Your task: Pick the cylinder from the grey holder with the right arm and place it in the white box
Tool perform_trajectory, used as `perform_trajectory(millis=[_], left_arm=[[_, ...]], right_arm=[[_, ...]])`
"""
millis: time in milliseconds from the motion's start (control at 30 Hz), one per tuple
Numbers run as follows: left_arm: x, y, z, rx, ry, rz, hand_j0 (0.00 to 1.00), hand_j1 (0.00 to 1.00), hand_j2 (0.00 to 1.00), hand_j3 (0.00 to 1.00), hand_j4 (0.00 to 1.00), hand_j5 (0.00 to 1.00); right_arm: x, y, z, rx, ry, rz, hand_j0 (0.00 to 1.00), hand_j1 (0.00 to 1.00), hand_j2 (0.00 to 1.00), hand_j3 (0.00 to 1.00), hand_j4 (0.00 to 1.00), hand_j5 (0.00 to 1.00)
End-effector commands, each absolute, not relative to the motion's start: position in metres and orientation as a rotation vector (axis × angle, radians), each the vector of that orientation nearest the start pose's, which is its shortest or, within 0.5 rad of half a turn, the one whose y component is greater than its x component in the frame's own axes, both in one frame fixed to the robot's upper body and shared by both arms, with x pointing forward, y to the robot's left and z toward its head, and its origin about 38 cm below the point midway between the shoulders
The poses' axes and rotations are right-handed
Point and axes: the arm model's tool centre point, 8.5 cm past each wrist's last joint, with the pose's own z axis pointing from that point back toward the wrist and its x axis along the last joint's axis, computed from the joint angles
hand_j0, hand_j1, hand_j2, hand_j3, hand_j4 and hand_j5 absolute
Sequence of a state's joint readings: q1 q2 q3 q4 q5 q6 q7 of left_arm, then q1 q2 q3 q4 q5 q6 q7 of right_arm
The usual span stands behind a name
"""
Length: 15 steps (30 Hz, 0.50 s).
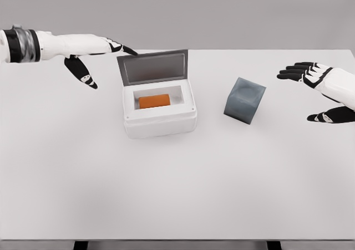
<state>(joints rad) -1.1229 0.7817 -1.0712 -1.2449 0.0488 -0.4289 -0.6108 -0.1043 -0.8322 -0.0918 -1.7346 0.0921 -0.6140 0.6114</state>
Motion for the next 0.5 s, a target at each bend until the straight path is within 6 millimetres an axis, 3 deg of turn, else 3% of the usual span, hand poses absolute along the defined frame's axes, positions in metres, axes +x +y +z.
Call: perform_trajectory(millis=[0, 167, 300, 467], left_arm=[[0.498, 0.272, 0.284, 0.208, -1.372, -1.933, 1.0, 1.0, 1.0, 1.0, 1.0, 1.0], [0.498, 0.274, 0.286, 0.213, -1.373, -1.932, 1.0, 1.0, 1.0, 1.0, 1.0, 1.0], [0.499, 0.272, 0.301, 0.237, -1.405, -1.934, 1.0, 1.0, 1.0, 1.0, 1.0, 1.0], [0.503, 0.276, 0.299, 0.266, -1.378, -1.927, 1.0, 1.0, 1.0, 1.0, 1.0, 1.0]], right_arm=[[0.346, -0.374, 0.268, -0.404, -1.744, 1.68, 1.0, 1.0, 1.0, 1.0, 1.0, 1.0], [0.346, -0.374, 0.268, -0.407, -1.743, 1.681, 1.0, 1.0, 1.0, 1.0, 1.0, 1.0], [0.346, -0.375, 0.268, -0.41, -1.741, 1.68, 1.0, 1.0, 1.0, 1.0, 1.0, 1.0], [0.346, -0.375, 0.268, -0.411, -1.74, 1.681, 1.0, 1.0, 1.0, 1.0, 1.0, 1.0]])
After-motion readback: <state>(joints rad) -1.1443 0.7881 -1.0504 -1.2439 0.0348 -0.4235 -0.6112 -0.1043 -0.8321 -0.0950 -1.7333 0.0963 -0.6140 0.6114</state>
